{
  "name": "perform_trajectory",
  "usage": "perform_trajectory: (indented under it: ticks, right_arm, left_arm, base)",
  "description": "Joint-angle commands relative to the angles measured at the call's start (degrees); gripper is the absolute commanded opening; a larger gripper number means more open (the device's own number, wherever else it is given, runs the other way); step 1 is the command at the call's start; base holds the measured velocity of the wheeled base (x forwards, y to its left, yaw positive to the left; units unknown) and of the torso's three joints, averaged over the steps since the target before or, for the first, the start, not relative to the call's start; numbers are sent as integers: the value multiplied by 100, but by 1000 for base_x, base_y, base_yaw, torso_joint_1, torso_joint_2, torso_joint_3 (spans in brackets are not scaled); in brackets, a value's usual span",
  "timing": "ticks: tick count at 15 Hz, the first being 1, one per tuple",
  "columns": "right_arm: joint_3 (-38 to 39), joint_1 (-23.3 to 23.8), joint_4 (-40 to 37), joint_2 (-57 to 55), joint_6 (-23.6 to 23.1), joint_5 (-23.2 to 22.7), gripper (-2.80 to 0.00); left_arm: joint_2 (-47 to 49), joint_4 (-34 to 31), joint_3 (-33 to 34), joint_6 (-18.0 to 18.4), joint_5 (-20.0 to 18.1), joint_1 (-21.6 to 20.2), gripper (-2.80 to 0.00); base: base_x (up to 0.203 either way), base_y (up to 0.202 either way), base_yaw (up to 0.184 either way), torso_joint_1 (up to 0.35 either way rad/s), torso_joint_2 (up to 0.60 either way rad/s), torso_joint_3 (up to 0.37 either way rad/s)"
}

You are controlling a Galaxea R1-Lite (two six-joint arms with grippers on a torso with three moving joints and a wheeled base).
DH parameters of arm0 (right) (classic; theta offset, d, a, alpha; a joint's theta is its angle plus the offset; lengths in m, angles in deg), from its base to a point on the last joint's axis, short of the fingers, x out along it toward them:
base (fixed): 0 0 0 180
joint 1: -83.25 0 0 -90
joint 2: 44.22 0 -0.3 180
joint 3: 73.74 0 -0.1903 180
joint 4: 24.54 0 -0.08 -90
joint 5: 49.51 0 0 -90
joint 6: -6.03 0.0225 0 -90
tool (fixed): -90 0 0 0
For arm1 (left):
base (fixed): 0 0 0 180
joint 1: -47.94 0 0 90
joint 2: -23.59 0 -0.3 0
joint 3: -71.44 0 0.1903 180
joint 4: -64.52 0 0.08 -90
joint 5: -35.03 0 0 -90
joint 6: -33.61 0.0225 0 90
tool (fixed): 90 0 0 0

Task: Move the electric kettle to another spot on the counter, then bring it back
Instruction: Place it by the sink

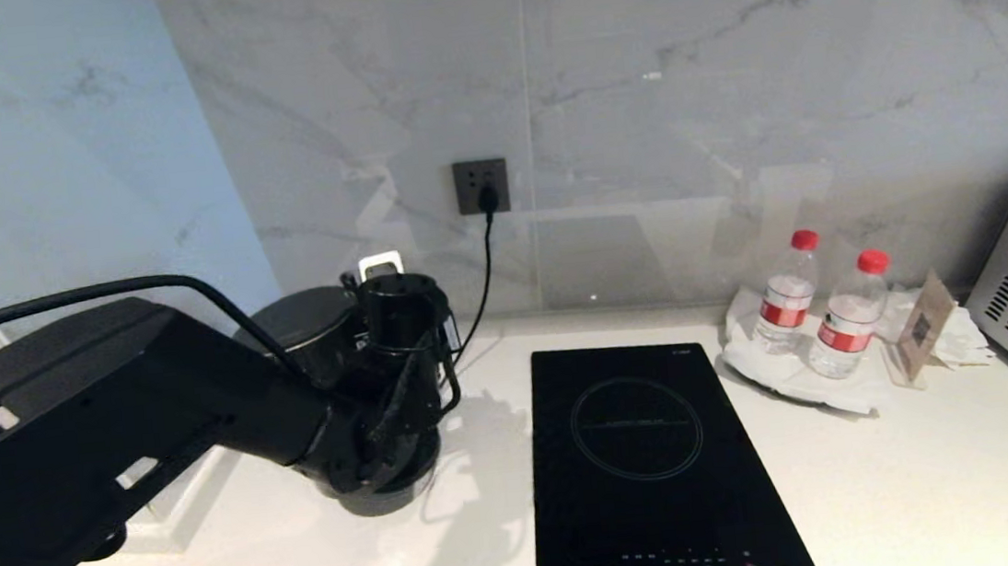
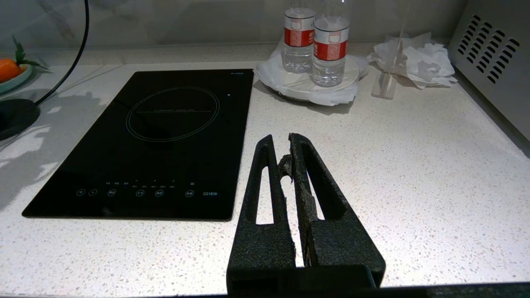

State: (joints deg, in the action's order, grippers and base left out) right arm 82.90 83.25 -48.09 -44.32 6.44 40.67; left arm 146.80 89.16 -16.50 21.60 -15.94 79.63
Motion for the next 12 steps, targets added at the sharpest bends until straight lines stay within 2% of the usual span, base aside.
perform_trajectory:
  ticks: [1, 7, 12]
  right_arm:
    - [0, 0, 1, 1, 2, -8, -280]
    - [0, 0, 1, 1, 2, -7, -280]
    - [0, 0, 1, 1, 2, -9, -280]
  left_arm:
    - [-713, 48, 593, -3, -23, 68, -280]
    - [-1922, 66, 2068, -25, -212, 75, -280]
    - [-2451, 68, 2750, -163, -184, 57, -280]
  base:
    - [0, 0, 0, 0, 0, 0]
    - [0, 0, 0, 0, 0, 0]
    - [0, 0, 0, 0, 0, 0]
